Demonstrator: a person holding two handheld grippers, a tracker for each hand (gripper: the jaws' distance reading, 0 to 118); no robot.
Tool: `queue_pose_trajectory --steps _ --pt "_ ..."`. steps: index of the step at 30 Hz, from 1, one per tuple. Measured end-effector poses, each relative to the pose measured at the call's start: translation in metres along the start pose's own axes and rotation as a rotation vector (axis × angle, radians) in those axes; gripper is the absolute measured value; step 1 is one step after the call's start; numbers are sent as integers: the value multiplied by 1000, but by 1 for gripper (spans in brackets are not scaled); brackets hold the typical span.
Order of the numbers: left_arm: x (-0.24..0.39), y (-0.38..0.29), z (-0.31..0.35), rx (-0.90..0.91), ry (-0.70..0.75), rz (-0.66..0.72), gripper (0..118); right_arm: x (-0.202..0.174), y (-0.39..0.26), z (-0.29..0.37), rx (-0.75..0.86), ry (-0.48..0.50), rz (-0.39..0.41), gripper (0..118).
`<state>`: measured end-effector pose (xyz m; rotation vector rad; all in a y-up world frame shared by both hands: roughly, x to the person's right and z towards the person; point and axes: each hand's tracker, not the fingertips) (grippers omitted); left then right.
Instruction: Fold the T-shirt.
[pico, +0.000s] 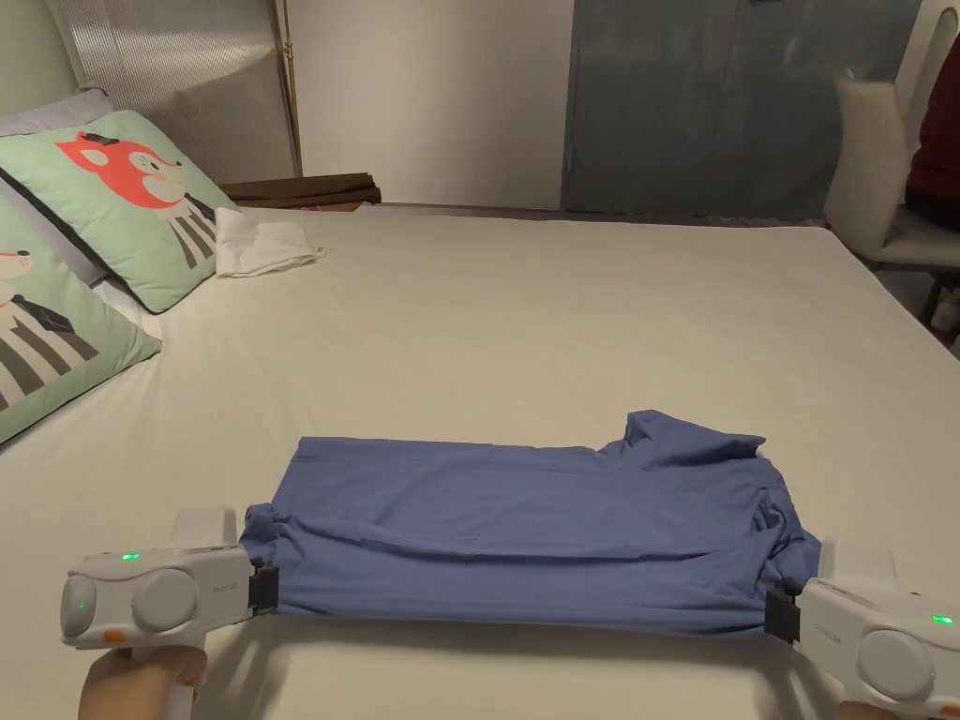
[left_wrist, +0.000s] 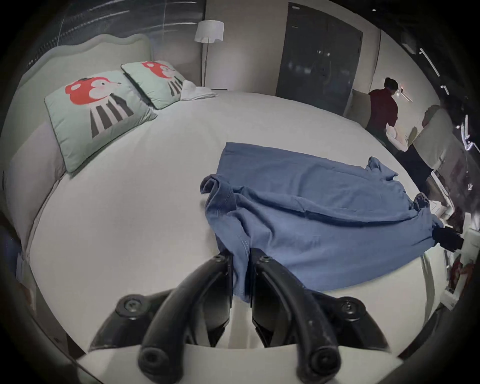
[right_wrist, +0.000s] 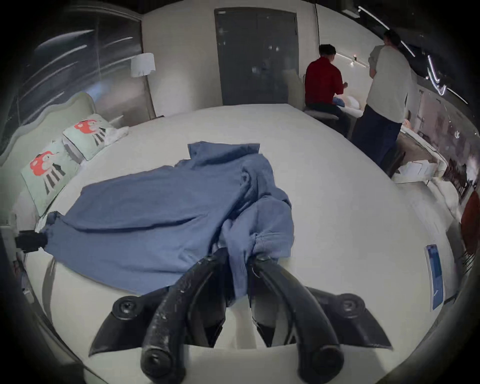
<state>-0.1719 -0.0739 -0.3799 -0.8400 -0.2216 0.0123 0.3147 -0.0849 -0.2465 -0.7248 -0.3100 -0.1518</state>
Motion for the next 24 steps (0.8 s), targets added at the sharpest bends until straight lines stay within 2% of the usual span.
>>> queue_pose_trajectory --steps 4,7,12,15,16,17,18,20,21,22,24 --pt "-8 -29 14 -35 -14 13 7 -5 -28 23 -6 -24 25 10" --pt "-3 -54 27 -50 11 -31 7 -6 -53 33 -26 -37 22 10" --pt "-5 -78 15 -91 41 -70 8 -3 -86 19 -105 -48 1 10" --pt "1 -73 17 -81 61 -61 10 -5 -90 20 -91 -48 7 12" --pt "4 -70 19 -87 67 -60 15 -6 -86 24 -89 -50 8 17" --pt "6 -67 22 -86 68 -58 35 -8 -80 28 -89 -50 7 30" --pt "9 -64 28 -75 78 -50 56 -9 -74 35 -76 -49 6 47" --pt "13 -56 42 8 52 -12 100 -9 -62 49 16 -39 -10 93" --pt "16 -50 51 58 23 9 106 -9 -54 58 71 -20 -20 106" --pt "18 -45 58 110 4 19 106 -11 -47 68 123 -12 -28 111" --pt "23 -32 72 198 -31 17 106 -15 -33 86 227 -2 -18 112"
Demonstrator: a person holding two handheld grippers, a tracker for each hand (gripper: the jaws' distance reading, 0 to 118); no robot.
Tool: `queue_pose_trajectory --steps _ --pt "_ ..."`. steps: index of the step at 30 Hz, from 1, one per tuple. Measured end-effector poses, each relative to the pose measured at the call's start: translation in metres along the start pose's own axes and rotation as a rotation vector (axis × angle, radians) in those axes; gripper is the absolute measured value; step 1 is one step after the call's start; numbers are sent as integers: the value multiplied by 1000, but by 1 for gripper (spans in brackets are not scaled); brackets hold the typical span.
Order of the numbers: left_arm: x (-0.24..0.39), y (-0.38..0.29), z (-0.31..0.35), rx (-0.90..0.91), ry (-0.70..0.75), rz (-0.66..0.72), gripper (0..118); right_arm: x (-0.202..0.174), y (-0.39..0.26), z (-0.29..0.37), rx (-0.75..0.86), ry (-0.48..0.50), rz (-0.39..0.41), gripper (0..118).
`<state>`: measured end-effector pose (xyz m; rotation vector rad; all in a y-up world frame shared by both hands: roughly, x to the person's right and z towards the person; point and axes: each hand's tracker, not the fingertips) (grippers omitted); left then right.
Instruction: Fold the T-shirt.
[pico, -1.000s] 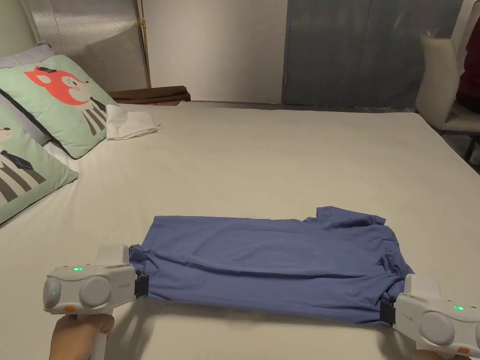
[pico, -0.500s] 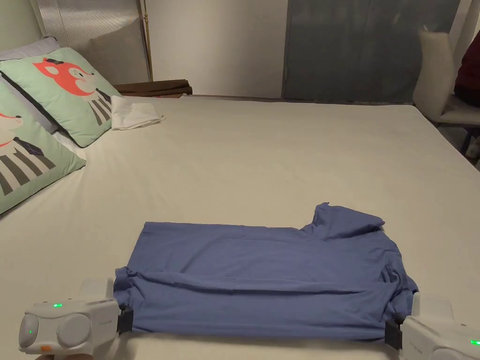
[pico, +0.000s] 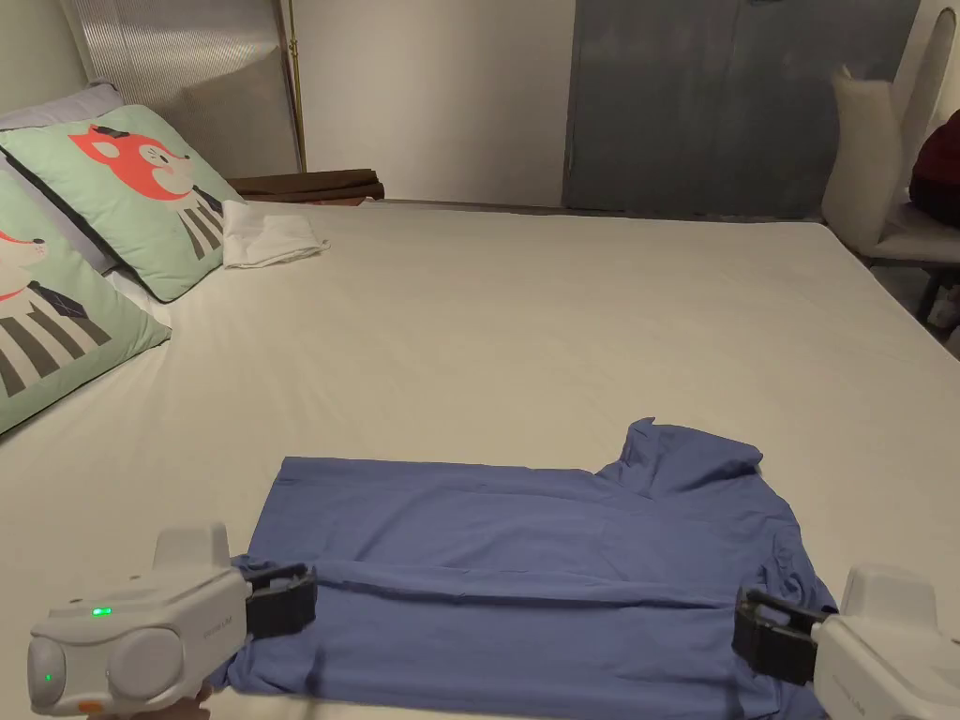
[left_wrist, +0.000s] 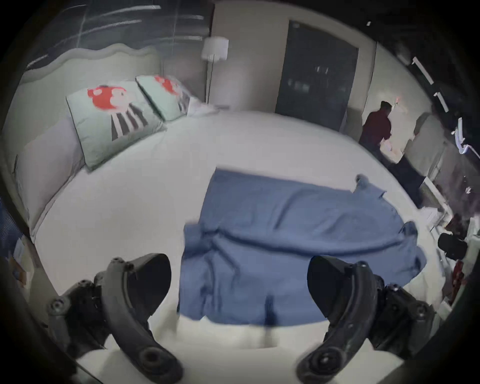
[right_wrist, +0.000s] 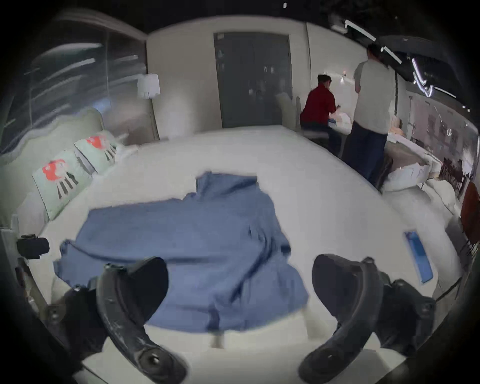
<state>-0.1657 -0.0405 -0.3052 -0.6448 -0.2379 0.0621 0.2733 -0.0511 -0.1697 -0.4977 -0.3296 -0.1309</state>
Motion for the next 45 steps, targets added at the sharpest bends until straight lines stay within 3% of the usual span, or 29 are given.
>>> queue_pose_trajectory --steps 3,4,6,7,8,10,11,18,26,31,32,33,35,36,40,42,44,45 --pt "5 18 6 129 -23 -42 102 -7 21 16 105 21 10 112" --pt "8 23 9 176 -35 -59 97 -8 25 18 139 25 13 112" --pt "14 35 10 225 -15 -80 74 -12 34 22 175 29 34 106" --pt "19 38 9 246 -7 -93 59 -15 38 23 187 15 45 94" --pt "21 42 6 252 -7 -102 34 -18 41 22 199 2 65 65" --pt "23 54 -4 245 -13 -119 1 -22 48 15 209 -19 90 5" --pt "22 58 -10 237 -25 -116 0 -22 50 10 209 -13 97 0" --pt "27 101 -55 178 -37 -107 0 -20 76 -25 218 3 98 0" --pt "20 141 -153 -27 4 -178 0 -16 107 -76 216 -3 108 0" --pt "5 150 -212 -165 22 -116 0 -12 113 -111 185 -9 101 0" --pt "0 151 -224 -201 26 -94 13 -11 113 -115 179 -11 101 0" --pt "-4 150 -237 -239 26 -78 36 -10 113 -121 172 -13 100 0" --pt "-13 146 -255 -323 55 -36 94 -9 112 -130 159 -17 98 0" --pt "-16 143 -262 -340 73 -14 106 -9 111 -133 154 -18 96 0" --pt "-18 132 -271 -370 86 -42 103 -8 107 -144 130 -24 96 0" --pt "-15 124 -272 -386 89 -60 77 -7 106 -148 117 -24 92 0" --pt "-13 120 -273 -399 79 -77 39 -7 106 -151 105 -19 93 0" --pt "-10 118 -269 -378 50 -79 34 -6 105 -153 100 -18 93 0"
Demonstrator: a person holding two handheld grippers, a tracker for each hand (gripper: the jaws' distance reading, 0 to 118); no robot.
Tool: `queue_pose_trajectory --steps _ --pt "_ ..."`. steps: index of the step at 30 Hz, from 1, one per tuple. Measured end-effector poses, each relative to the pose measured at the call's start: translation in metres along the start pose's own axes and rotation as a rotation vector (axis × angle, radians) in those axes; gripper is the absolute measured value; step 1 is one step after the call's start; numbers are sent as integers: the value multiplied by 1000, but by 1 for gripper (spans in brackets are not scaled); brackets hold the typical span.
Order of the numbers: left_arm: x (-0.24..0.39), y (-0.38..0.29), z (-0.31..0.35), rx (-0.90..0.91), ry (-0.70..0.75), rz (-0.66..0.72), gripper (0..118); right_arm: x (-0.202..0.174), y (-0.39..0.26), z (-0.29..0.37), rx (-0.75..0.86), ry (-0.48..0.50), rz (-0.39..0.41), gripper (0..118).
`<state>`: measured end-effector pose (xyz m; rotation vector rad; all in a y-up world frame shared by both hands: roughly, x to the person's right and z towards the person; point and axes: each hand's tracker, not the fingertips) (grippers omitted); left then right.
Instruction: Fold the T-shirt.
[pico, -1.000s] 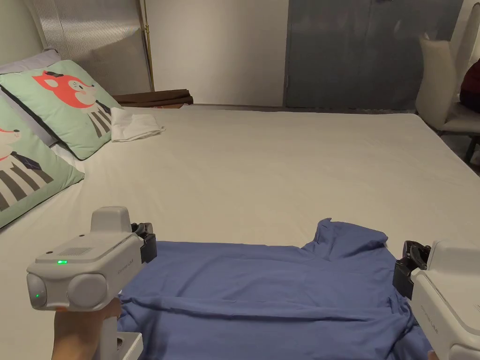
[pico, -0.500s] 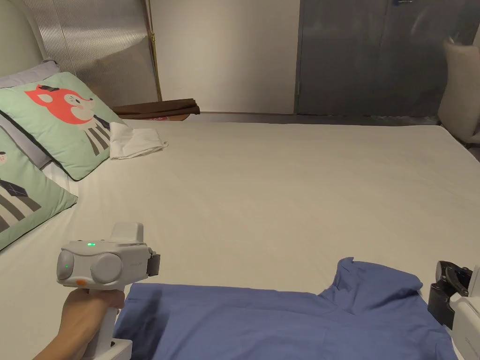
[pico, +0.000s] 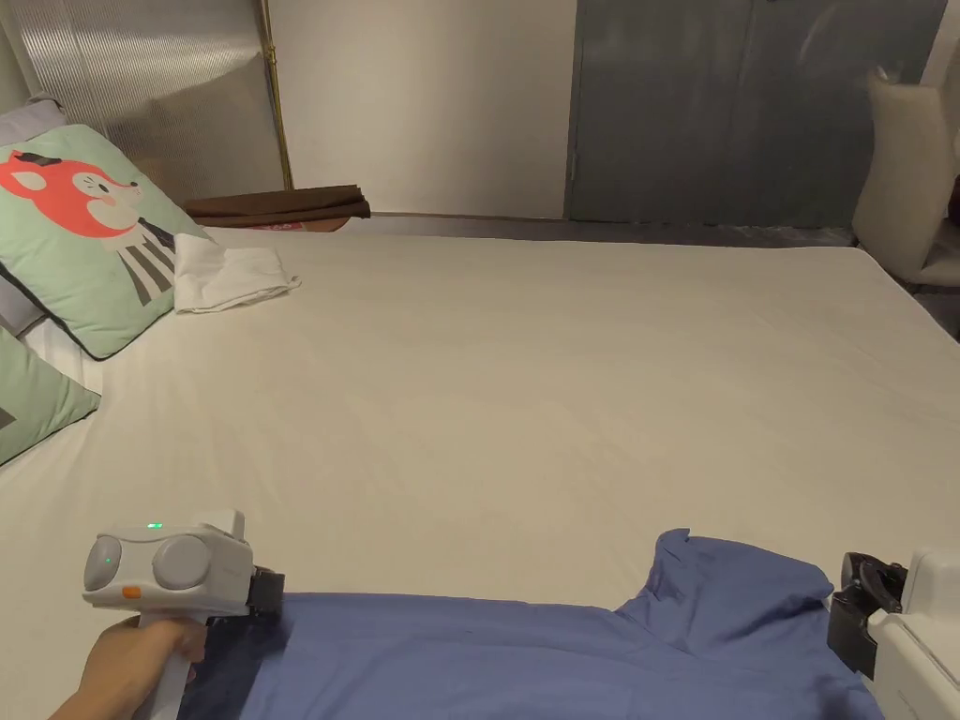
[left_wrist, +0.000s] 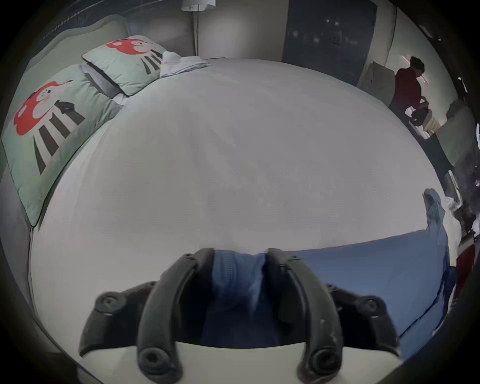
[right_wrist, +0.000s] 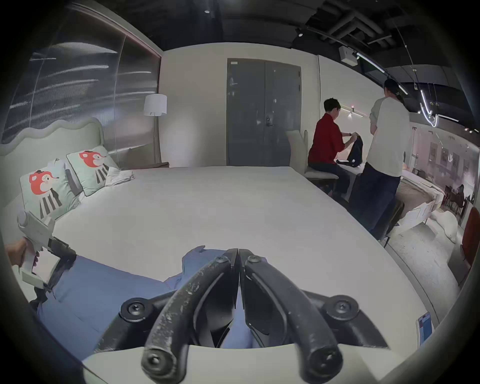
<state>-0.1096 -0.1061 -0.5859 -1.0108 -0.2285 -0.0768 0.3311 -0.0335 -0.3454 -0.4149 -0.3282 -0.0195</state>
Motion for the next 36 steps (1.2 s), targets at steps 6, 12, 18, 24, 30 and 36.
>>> queue_pose_trajectory --steps 6,12,18,24,30,36 --pt "10 0 26 121 32 -47 4 16 11 -35 -92 22 -36 0" --pt "14 -15 75 238 -5 -84 4 33 19 -116 -270 -3 -34 76" --pt "11 -14 99 278 -60 -81 4 31 1 -180 -468 -2 -48 104" --pt "8 -14 105 287 -70 -96 4 12 -20 -188 -549 3 17 88" --pt "0 -24 107 284 -68 -64 4 7 -22 -157 -499 65 13 2" --pt "-7 -42 118 293 -34 -39 4 20 1 -73 -312 96 -17 2"
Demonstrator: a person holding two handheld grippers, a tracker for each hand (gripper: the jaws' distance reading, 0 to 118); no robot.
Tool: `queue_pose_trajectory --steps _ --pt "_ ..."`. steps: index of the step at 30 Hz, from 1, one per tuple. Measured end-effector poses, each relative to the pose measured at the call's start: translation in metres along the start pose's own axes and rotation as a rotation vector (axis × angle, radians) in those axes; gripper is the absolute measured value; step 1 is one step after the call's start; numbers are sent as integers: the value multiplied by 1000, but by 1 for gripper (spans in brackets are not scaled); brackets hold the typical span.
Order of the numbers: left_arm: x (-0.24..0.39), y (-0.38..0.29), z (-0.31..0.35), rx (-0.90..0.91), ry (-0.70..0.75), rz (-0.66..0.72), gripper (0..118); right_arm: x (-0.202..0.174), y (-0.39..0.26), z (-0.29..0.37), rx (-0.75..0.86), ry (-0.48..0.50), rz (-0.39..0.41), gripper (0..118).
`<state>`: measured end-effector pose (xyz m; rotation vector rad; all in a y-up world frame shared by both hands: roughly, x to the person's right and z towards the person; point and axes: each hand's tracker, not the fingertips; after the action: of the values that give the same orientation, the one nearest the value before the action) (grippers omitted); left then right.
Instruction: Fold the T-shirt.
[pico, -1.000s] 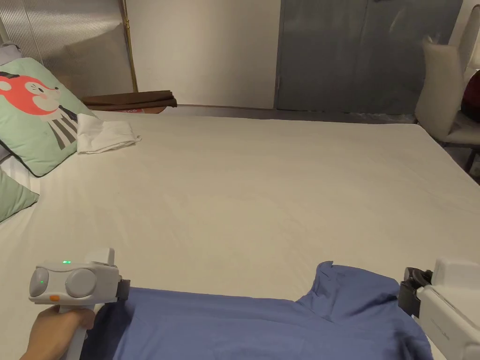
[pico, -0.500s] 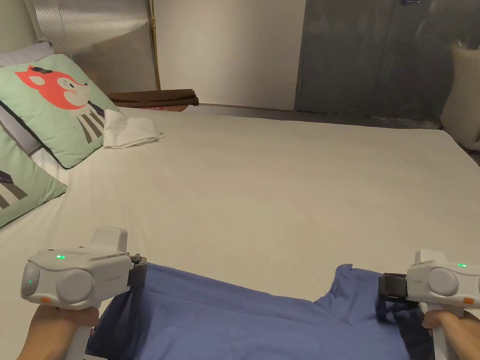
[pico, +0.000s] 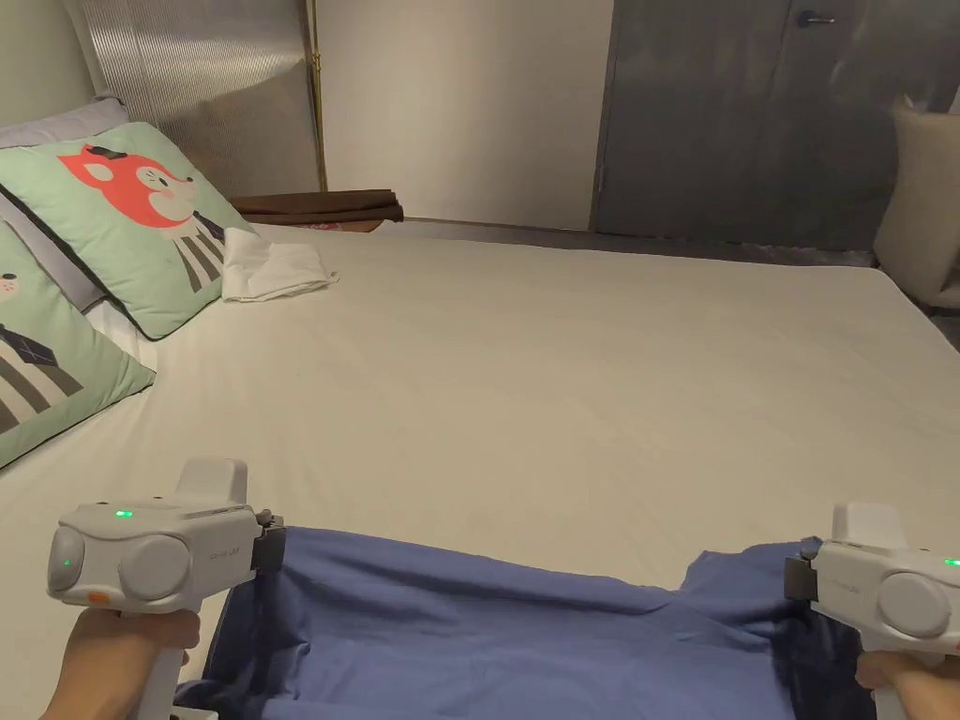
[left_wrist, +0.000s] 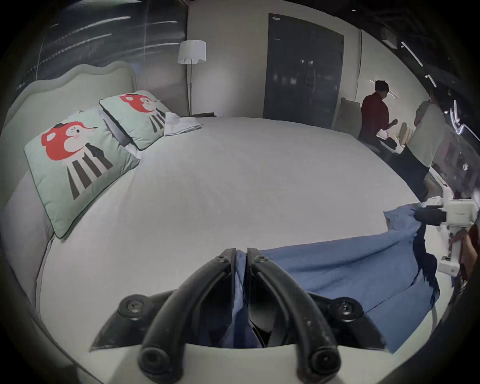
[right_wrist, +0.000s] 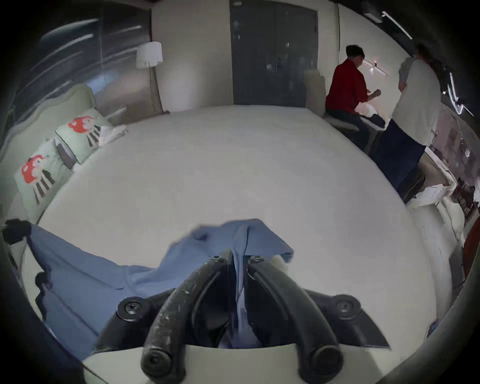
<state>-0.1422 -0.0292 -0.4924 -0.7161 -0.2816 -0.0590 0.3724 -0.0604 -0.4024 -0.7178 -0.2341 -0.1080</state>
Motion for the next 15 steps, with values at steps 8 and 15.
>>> queue_pose_trajectory --steps 8,15 --pt "-5 -37 53 27 18 45 4 2 -42 120 119 50 -17 2" --pt "-13 -95 88 6 5 94 4 -7 -114 174 152 39 -25 2"
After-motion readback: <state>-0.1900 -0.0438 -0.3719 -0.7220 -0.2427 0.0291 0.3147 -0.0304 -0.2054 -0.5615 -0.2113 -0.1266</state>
